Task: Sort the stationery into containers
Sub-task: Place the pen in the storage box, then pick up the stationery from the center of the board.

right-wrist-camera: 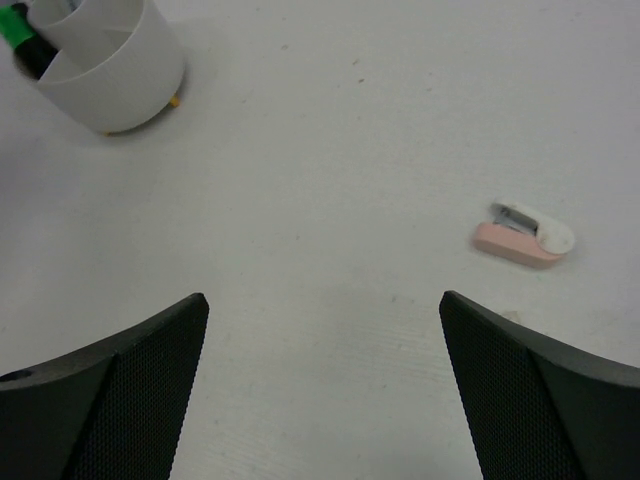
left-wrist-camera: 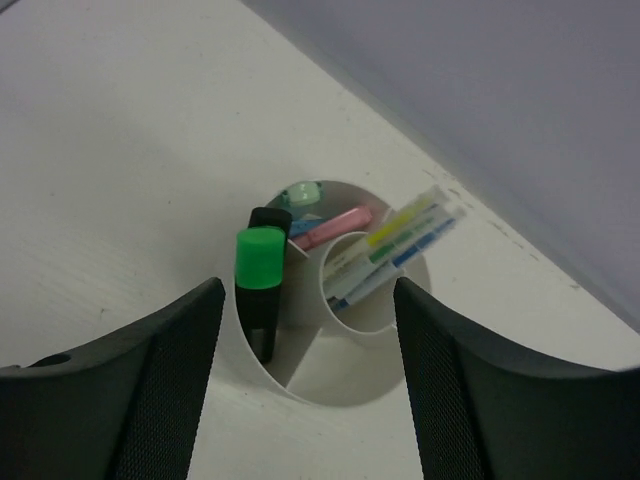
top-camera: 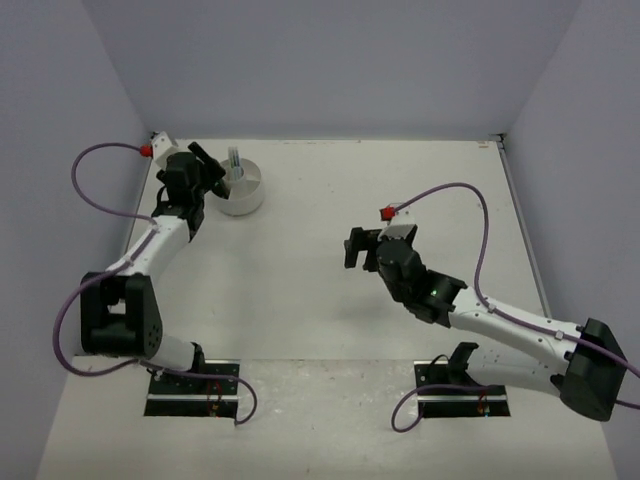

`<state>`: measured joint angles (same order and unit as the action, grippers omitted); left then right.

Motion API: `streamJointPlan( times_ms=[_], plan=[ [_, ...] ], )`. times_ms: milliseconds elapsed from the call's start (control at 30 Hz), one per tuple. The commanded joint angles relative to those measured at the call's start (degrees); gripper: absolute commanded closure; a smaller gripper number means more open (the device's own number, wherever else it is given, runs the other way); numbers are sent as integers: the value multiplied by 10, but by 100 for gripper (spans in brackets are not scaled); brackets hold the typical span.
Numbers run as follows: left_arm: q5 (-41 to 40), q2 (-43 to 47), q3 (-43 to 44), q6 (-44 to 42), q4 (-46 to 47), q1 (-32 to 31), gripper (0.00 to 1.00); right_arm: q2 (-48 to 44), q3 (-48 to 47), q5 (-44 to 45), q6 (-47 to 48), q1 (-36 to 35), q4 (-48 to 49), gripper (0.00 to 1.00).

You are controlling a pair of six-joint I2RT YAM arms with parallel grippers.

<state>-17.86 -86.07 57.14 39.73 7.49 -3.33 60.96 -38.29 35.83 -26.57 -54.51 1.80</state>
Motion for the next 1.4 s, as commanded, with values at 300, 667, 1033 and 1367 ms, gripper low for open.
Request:
streamJointPlan(
  times_ms=[300,667,1033,1367],
  plan=[
    [279,486,-219,-36,-75,-69,0,227,-218,-190,37,242,-388,4],
    [353,597,-195,-139,-256,-69,0,361,-238,-256,111,270,-423,18],
    [385,578,-221,-168,-255,-69,0,417,-274,-316,145,271,-412,55],
    [473,566,-278,-62,-137,-70,0,330,-260,-406,130,195,-337,92]
  ],
)
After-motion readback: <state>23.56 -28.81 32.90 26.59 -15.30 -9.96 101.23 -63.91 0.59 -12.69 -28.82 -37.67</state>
